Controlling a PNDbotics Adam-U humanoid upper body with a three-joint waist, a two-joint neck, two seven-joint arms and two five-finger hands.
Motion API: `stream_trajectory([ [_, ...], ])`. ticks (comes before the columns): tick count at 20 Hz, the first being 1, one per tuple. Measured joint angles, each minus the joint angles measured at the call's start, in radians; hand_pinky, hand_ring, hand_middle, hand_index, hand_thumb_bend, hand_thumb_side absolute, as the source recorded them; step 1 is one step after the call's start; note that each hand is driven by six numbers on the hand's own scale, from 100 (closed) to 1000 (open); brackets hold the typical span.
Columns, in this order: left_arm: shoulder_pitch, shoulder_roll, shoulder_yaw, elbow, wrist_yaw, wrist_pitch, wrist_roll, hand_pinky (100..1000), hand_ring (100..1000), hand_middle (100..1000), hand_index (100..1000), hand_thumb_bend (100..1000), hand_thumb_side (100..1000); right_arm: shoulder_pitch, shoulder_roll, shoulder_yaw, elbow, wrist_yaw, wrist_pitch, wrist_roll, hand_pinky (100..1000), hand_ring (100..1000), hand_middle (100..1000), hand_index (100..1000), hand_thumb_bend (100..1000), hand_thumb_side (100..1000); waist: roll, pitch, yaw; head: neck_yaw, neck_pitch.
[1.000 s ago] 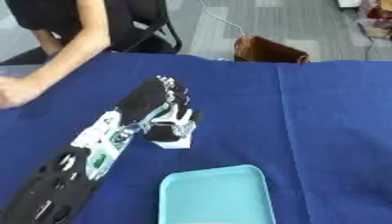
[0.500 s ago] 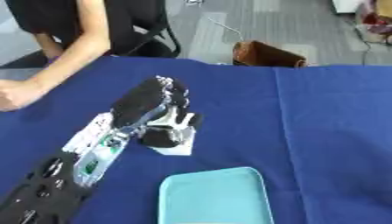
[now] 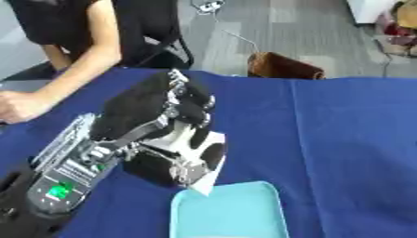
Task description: Pick up objects on the table and place them in the box.
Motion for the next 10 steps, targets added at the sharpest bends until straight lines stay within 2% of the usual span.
stream_trajectory([
  [8,-0.007,-0.003,-0.025,-0.002,0.037,-0.05,-0.053,100,100,100,100,100,590,0.0,0.0,-0.001,0.001,0.001,0.0,0.0,698,827,854,909,100,883,0.0,0.0,-0.007,0.0,0.001],
  [9,-0.007,-0.004,-0.031,-0.002,0.035,-0.057,-0.061,100,100,100,100,100,539,0.0,0.0,-0.001,0.001,0.001,0.0,0.0,699,827,854,909,100,857,0.0,0.0,-0.008,0.0,0.001],
  [10,-0.007,-0.008,-0.037,-0.002,0.03,-0.064,-0.069,100,100,100,100,100,588,0.0,0.0,-0.001,0.003,0.001,0.0,0.0,698,827,854,909,100,822,0.0,0.0,-0.01,0.0,0.001],
])
